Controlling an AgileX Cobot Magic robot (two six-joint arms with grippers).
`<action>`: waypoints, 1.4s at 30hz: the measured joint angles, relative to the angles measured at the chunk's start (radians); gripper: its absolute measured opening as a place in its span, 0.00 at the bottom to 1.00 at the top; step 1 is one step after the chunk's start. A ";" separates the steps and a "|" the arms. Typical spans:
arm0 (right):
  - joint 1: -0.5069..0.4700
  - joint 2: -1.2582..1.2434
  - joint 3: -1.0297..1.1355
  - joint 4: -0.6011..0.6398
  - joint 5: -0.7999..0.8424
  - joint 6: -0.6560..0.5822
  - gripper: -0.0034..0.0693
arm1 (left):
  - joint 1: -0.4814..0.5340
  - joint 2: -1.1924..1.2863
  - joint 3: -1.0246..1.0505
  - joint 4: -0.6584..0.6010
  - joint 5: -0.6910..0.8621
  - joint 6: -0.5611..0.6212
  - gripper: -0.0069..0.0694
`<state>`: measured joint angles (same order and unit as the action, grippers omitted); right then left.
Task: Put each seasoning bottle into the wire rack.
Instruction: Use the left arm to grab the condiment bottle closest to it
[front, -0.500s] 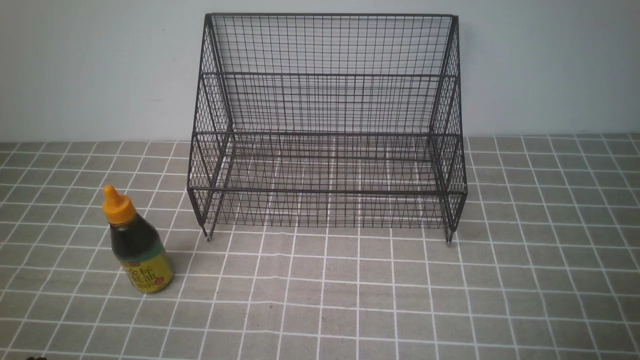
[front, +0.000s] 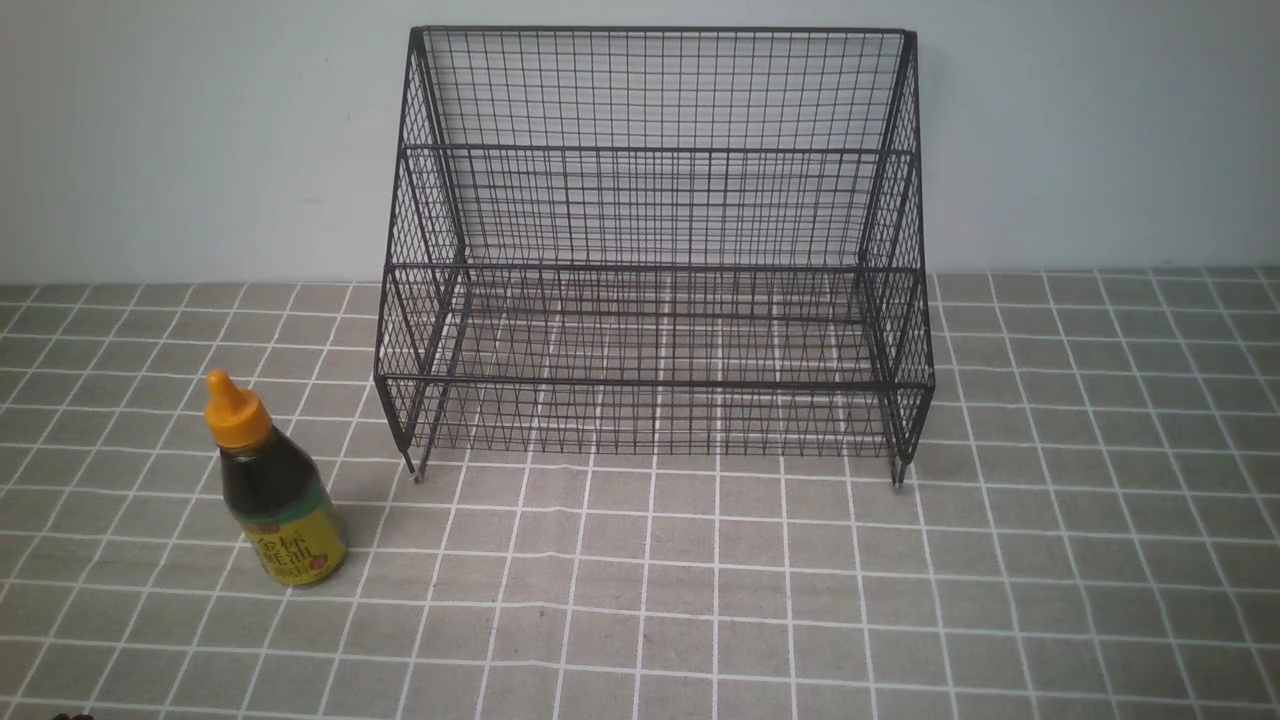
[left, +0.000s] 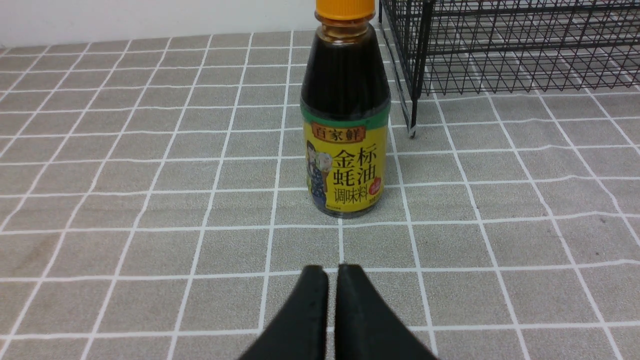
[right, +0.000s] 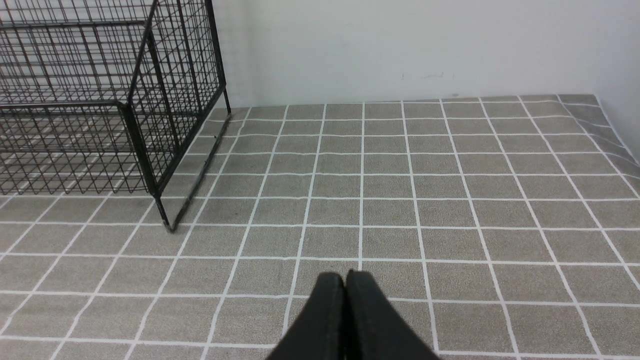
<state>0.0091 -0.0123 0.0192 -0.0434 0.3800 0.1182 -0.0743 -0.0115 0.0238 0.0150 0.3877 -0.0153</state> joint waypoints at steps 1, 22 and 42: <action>0.000 0.000 0.000 0.000 0.000 0.000 0.03 | 0.000 0.000 0.000 0.000 0.000 0.000 0.10; 0.000 0.000 0.000 0.000 0.000 -0.002 0.03 | 0.000 0.000 0.005 -0.047 -0.561 -0.080 0.10; 0.000 0.000 0.000 0.000 0.000 -0.002 0.03 | -0.003 0.996 -0.266 0.079 -1.032 -0.185 0.41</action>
<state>0.0091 -0.0123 0.0192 -0.0434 0.3800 0.1161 -0.0772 0.9850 -0.2424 0.0940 -0.6447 -0.2008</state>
